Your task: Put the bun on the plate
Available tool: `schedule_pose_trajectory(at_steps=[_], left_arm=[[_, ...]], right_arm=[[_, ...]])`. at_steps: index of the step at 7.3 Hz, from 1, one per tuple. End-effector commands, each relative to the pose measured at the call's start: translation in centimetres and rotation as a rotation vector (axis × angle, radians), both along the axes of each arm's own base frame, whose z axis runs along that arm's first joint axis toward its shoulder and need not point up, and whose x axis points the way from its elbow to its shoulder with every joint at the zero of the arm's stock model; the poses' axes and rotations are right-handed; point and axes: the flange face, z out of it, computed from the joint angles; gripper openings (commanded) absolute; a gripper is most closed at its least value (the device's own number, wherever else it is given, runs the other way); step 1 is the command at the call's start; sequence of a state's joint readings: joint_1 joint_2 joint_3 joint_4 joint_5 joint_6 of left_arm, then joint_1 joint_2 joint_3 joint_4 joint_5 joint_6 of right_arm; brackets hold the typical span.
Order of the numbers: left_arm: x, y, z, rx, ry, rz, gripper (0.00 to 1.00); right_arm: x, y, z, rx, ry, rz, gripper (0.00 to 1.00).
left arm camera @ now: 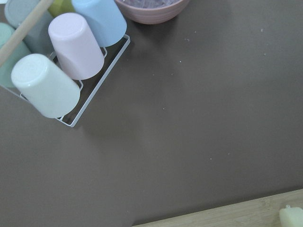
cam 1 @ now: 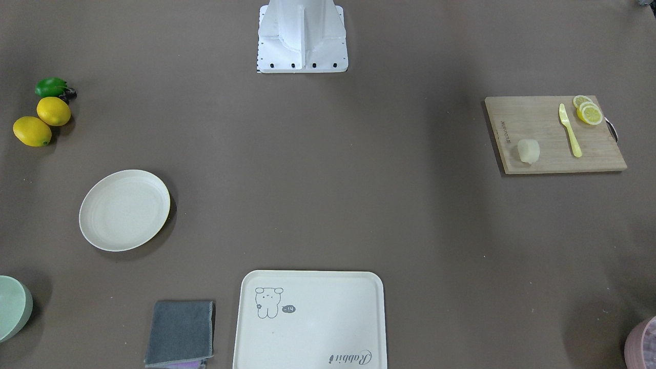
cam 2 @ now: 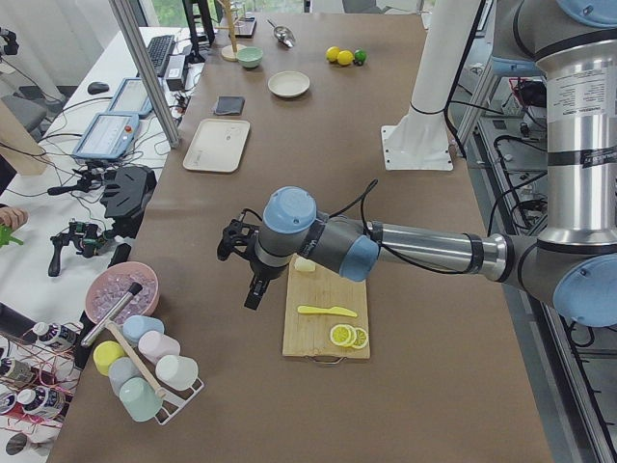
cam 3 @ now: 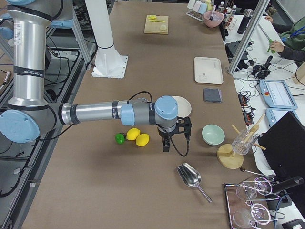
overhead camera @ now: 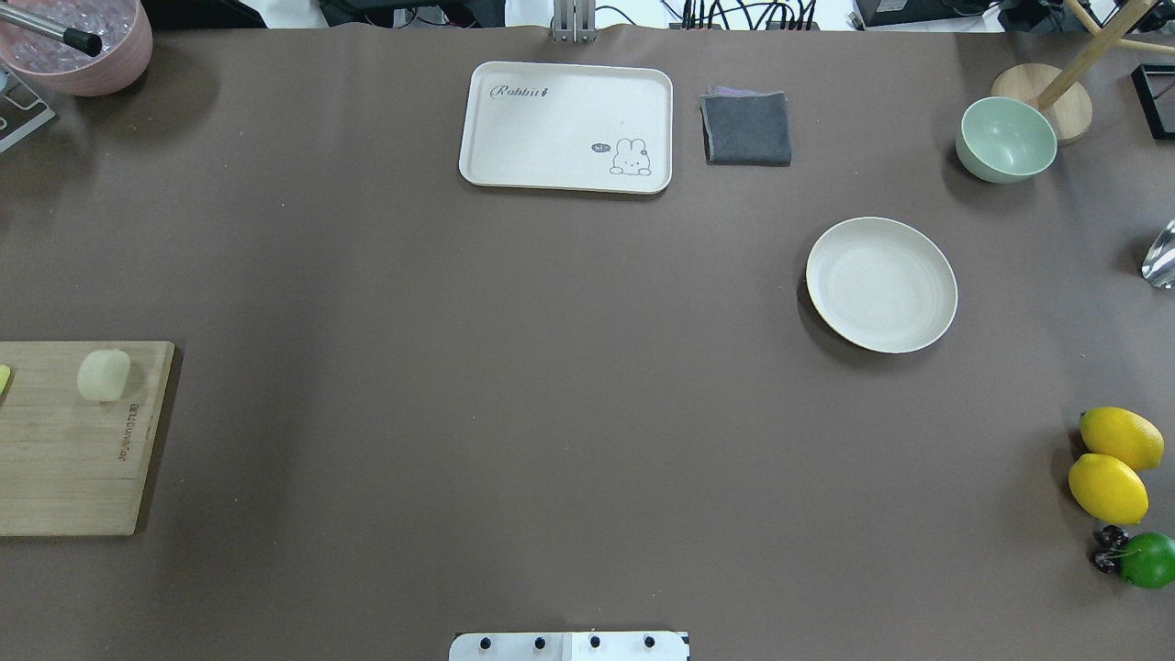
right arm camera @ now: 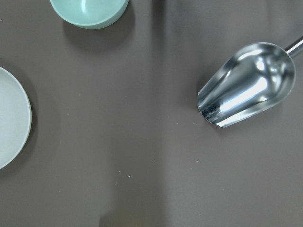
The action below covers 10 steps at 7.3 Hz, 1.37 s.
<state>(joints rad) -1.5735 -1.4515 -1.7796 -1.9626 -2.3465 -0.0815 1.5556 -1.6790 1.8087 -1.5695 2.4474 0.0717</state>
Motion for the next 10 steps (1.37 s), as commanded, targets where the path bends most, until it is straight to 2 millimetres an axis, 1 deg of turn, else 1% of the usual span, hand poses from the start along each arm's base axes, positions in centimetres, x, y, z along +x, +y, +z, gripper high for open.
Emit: schedule_pose_trajectory(at_steps=[1, 2, 3, 4, 5, 6, 7, 8, 9, 10], left_arm=[[1.0, -0.2, 0.8, 0.052, 0.062, 0.046, 0.98], [1.7, -2.0, 0.3, 0.059, 0.067, 0.061, 0.98], [1.8, -2.0, 0.5, 0.057, 0.069, 0.063, 0.98], [1.9, -1.5, 1.1, 0.049, 0.073, 0.068, 0.98], [1.9, -1.3, 1.2, 0.058, 0.073, 0.068, 0.98], [1.9, -1.3, 1.4, 0.057, 0.074, 0.066, 0.98], [1.9, -1.4, 1.1, 0.064, 0.074, 0.067, 0.98], [1.8, -1.3, 0.9, 0.068, 0.074, 0.066, 0.98], [1.8, -1.3, 1.0, 0.067, 0.073, 0.067, 0.98], [1.7, -1.2, 0.9, 0.071, 0.074, 0.067, 0.98]], right_arm=[[-1.5, -1.0, -1.3, 0.044, -0.022, -0.032, 1.00], [-2.3, -1.3, -1.8, 0.079, -0.027, -0.041, 1.00], [-3.9, -1.6, -2.5, 0.093, -0.035, -0.041, 1.00], [-6.0, -1.9, -3.0, 0.106, -0.047, -0.040, 1.00], [-7.8, -2.2, -2.6, 0.087, -0.057, -0.026, 1.00], [-9.5, -3.0, -2.2, 0.099, -0.071, -0.020, 1.00], [-11.7, -3.9, -1.7, 0.082, -0.080, -0.006, 1.00], [-14.5, -5.0, -1.5, 0.100, -0.062, 0.022, 1.00], [-18.3, -6.2, -2.7, 0.110, -0.050, 0.049, 1.00], [-21.3, -6.8, -4.1, 0.076, -0.057, 0.068, 1.00]])
